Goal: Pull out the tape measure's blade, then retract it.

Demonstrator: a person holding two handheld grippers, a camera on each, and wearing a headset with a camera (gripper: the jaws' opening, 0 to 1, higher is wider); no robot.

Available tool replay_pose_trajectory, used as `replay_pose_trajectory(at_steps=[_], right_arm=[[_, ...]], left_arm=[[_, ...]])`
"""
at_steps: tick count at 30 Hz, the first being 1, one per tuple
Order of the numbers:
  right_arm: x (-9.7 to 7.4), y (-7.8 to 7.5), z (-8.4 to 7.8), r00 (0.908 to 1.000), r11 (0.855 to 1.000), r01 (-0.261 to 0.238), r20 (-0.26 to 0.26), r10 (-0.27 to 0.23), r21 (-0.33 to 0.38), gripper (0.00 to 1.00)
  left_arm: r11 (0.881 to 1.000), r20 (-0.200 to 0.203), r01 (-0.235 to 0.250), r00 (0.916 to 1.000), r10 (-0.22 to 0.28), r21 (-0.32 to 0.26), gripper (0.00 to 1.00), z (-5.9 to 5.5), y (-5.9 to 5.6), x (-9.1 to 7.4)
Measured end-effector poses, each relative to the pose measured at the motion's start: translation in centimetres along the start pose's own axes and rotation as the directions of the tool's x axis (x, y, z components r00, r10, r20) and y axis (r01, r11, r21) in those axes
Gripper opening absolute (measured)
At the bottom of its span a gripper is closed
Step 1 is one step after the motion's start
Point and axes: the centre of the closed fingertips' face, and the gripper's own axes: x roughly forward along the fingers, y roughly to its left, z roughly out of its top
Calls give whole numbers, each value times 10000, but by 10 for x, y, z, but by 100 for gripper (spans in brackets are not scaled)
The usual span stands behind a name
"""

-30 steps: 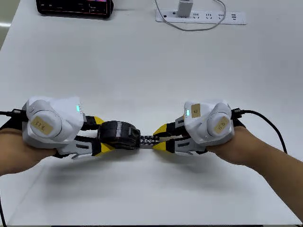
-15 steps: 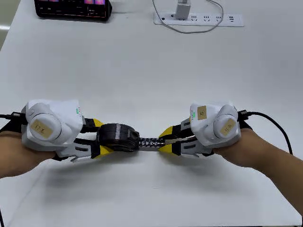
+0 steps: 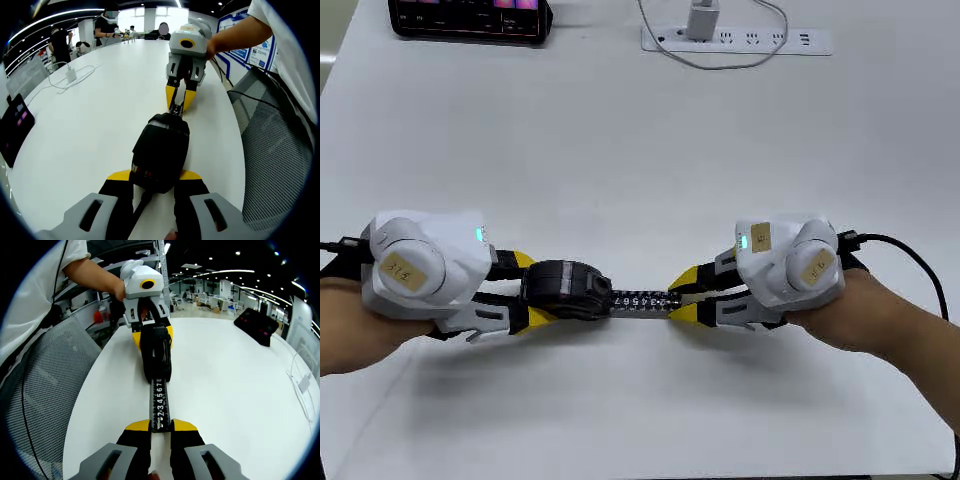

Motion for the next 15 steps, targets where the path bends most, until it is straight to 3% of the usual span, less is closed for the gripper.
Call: replay_pose_trajectory(at_steps=[15], right_arm=[[-11, -1, -9, 9994, 9999, -19, -335, 14, -167, 10]], left_arm=[[9999, -12, -80, 10000, 80, -99, 26, 0, 0, 0]])
